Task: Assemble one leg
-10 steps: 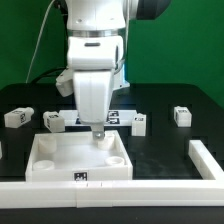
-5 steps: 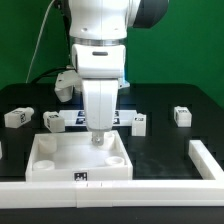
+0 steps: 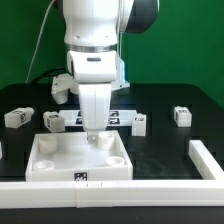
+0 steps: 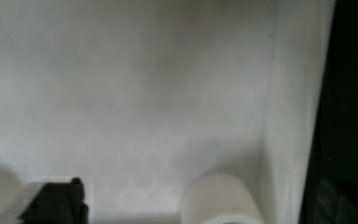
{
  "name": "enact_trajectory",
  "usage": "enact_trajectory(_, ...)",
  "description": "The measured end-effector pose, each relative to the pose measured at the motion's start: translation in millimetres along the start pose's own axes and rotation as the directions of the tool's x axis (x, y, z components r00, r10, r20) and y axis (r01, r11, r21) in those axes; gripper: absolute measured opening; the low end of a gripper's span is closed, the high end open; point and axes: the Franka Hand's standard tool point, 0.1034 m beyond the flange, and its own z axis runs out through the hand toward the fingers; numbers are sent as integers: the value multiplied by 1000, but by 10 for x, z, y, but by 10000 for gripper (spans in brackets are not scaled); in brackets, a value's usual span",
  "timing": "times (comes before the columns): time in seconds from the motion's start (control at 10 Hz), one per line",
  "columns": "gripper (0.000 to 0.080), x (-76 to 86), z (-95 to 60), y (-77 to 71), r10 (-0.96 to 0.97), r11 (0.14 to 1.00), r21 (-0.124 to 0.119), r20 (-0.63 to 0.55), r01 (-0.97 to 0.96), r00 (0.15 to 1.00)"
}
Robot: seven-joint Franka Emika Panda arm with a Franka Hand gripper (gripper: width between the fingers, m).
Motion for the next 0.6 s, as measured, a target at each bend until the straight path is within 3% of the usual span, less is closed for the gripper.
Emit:
enact_trajectory(0.3,650,-26,235,-133,12,1000,27,-15,-11,1000)
enact_trajectory(0.4,650,-22,266,-146,13,999,30,-16,-12,1000)
enact_trajectory(0.6,650,-15,208,-95,15,1000,16,-13,-15,1000)
